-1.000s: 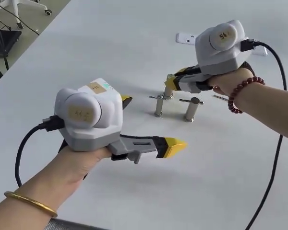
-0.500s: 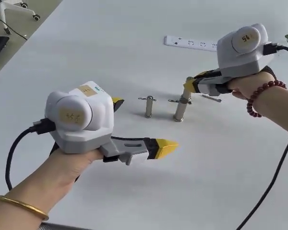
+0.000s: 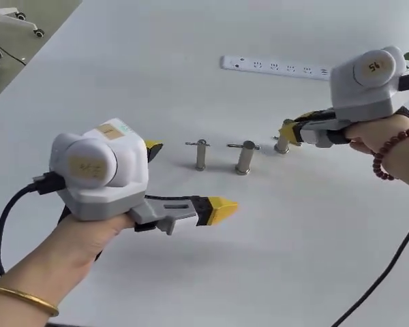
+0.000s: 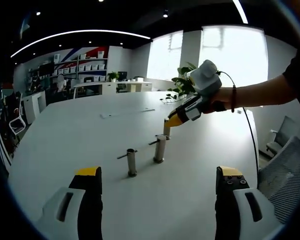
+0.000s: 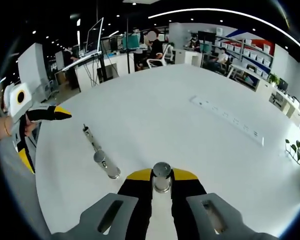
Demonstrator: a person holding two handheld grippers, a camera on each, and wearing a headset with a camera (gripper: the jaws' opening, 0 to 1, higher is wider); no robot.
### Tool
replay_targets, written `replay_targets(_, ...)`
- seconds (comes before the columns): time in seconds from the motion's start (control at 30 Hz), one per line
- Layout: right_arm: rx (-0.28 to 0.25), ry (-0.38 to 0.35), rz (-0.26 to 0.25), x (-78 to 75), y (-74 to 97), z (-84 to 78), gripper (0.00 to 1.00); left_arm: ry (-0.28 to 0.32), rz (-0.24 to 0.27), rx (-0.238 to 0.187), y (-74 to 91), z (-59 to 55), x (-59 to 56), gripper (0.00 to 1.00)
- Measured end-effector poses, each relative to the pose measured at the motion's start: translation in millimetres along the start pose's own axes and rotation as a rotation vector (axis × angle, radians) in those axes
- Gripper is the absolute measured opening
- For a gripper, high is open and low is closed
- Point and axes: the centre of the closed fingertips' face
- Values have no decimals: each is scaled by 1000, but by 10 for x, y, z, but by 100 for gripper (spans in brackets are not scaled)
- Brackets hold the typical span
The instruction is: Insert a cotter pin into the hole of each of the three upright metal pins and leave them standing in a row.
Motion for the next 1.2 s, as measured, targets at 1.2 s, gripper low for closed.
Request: replay_targets(1.2,-9,28,57,775,280,-274,7,-18,-12,-8,12,34,-43,93)
Point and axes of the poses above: the centre of the closed fingertips' face, and the gripper's own axes: y roughly backward along the fingers, x roughly to its left, z roughly out of its top, and after that the axes turned 11 degrees about x, right-handed
